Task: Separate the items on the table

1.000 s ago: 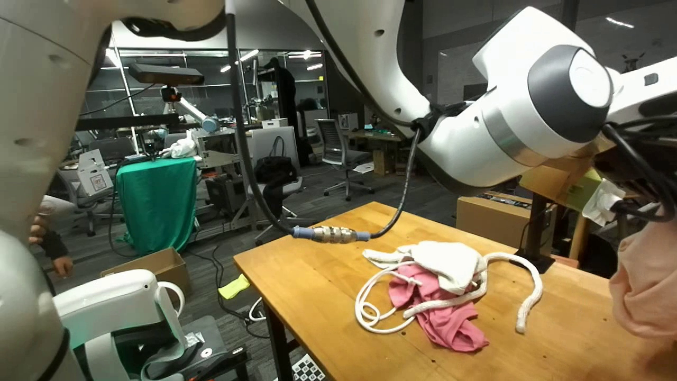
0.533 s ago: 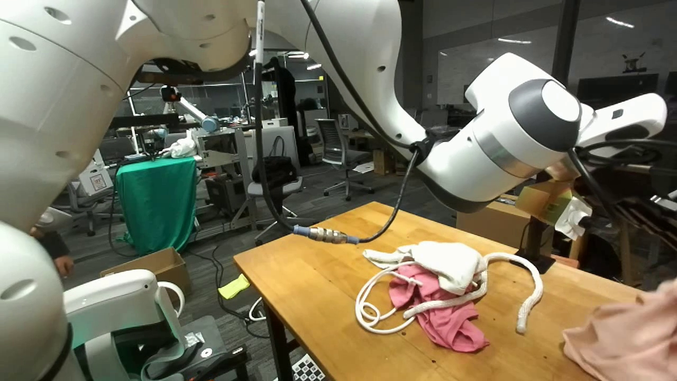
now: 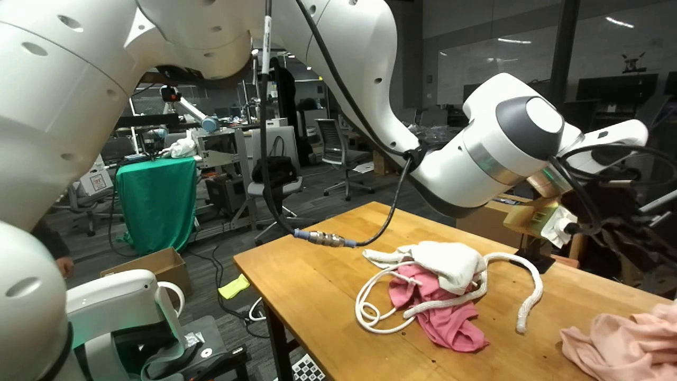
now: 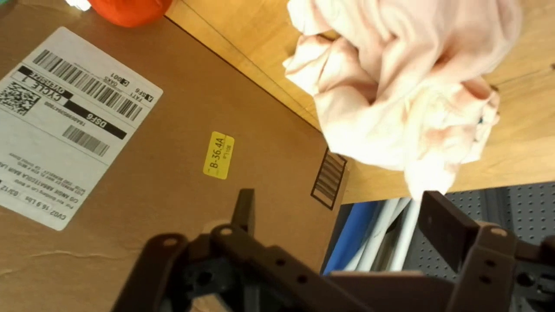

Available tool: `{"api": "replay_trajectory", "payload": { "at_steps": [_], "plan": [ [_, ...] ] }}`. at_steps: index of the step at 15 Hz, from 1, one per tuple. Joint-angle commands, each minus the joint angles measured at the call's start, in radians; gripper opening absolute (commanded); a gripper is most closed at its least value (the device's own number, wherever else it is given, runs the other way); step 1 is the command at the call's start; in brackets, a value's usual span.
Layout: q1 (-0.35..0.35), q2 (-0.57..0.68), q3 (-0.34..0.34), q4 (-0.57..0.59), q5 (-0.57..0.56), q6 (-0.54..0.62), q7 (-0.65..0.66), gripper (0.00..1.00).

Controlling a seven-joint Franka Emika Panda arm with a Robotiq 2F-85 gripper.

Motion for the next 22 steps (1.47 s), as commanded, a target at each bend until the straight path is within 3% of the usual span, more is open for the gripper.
{"api": "replay_trajectory", "payload": {
  "at_steps": [1,4,7,11,15,18,22],
  "plan": [
    [0.022,-0.141,0.071,-0.090,-0.049,-0.041,-0.152,1.00],
    [0.021,-0.246,0.146,-0.155,-0.087,-0.062,-0.255,1.00],
    [-0.020,-0.352,0.264,-0.205,-0.118,-0.103,-0.355,1.00],
    [-0.158,-0.456,0.503,-0.245,-0.078,-0.174,-0.527,1.00],
    [-0.297,-0.464,0.724,-0.245,0.031,-0.214,-0.715,1.00],
    [-0.355,-0.435,0.824,-0.220,0.111,-0.244,-0.829,1.00],
    [-0.384,-0.384,0.883,-0.190,0.128,-0.277,-0.884,1.00]
  ]
}}
